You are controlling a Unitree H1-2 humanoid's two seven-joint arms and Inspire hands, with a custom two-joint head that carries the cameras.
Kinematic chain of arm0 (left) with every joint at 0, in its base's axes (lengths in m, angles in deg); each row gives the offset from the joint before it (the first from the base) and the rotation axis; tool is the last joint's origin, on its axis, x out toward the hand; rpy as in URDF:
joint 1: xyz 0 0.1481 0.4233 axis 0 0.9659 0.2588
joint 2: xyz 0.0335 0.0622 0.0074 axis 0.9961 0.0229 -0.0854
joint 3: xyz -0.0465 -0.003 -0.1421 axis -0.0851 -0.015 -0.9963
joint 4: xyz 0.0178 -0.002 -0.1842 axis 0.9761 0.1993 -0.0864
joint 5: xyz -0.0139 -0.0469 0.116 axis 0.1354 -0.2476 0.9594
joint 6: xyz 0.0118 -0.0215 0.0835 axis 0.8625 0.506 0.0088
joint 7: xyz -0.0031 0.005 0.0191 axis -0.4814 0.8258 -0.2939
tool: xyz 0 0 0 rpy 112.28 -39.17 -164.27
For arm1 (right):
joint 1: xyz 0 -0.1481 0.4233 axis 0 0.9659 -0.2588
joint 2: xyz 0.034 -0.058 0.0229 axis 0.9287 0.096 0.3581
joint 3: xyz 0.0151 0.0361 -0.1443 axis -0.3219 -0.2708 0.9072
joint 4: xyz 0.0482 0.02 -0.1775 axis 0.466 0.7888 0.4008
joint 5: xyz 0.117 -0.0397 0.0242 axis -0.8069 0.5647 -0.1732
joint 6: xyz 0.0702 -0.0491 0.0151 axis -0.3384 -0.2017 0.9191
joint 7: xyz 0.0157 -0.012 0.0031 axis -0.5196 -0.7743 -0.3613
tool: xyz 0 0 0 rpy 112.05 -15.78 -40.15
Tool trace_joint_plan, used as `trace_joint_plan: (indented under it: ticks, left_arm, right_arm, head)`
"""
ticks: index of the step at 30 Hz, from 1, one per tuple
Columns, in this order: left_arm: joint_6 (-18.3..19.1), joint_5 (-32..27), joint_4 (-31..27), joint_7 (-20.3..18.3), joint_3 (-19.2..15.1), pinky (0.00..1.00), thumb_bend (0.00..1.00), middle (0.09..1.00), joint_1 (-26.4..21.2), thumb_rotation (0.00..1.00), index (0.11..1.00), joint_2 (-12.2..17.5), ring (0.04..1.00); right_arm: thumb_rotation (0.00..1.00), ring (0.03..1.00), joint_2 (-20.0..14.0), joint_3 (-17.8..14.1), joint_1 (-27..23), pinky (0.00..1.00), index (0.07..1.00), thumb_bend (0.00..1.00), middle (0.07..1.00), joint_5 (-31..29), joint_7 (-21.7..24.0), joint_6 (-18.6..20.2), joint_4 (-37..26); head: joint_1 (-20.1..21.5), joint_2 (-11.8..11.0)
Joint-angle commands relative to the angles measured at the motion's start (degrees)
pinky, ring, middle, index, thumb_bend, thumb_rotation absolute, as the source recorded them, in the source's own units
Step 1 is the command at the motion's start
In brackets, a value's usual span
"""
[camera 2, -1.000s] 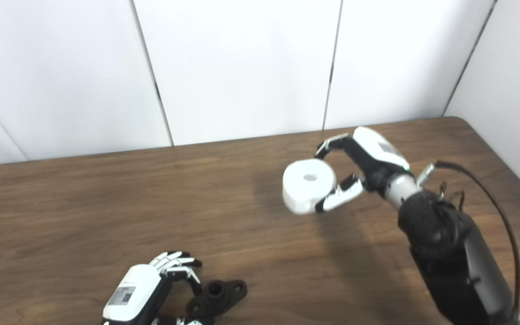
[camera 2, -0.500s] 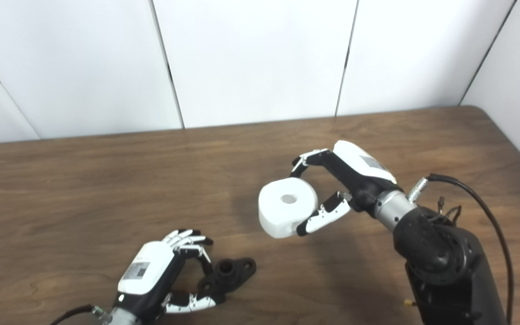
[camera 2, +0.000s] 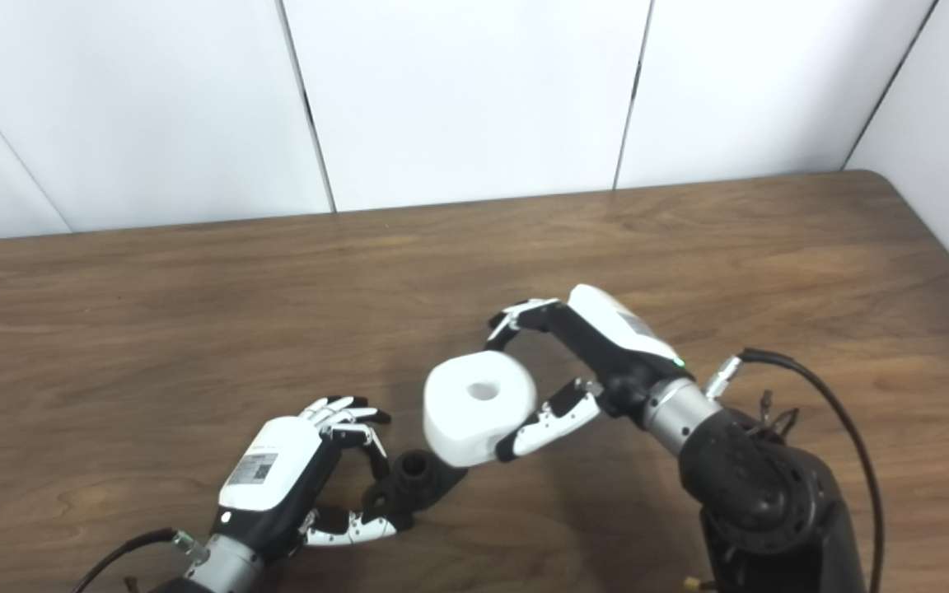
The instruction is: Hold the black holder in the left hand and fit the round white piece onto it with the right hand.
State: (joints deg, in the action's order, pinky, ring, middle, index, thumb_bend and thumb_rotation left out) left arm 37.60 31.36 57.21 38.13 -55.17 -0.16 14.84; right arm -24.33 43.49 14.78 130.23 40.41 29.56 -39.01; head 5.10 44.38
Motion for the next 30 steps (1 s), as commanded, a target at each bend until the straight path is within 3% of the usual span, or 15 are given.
trace_joint_plan:
  ticks: [1,17,30]
  left_arm:
    - [2.30,2.02,2.20,-4.77,1.52,0.92,0.52,0.798,1.18,0.05,0.490,0.69,0.888]
    - [2.23,2.62,2.90,-3.98,1.99,0.91,0.52,0.792,0.89,0.05,0.489,0.29,0.883]
    - [2.48,2.78,2.99,-3.74,2.17,0.92,0.52,0.792,0.81,0.05,0.489,-0.19,0.887]
  right_arm:
    - [0.14,0.911,1.14,0.18,-1.80,0.87,0.481,0.53,0.812,0.86,0.29,-0.09,-2.19]
    - [0.14,0.910,5.84,0.42,-3.62,0.88,0.481,0.52,0.809,2.36,0.95,-0.10,-2.87]
    - [0.13,0.905,4.53,4.42,-2.05,0.88,0.481,0.52,0.806,1.90,-2.33,-0.42,-1.03]
  head:
    - [-0.06,0.09]
    - [-0.90,0.10]
    - [-1.35,0.24]
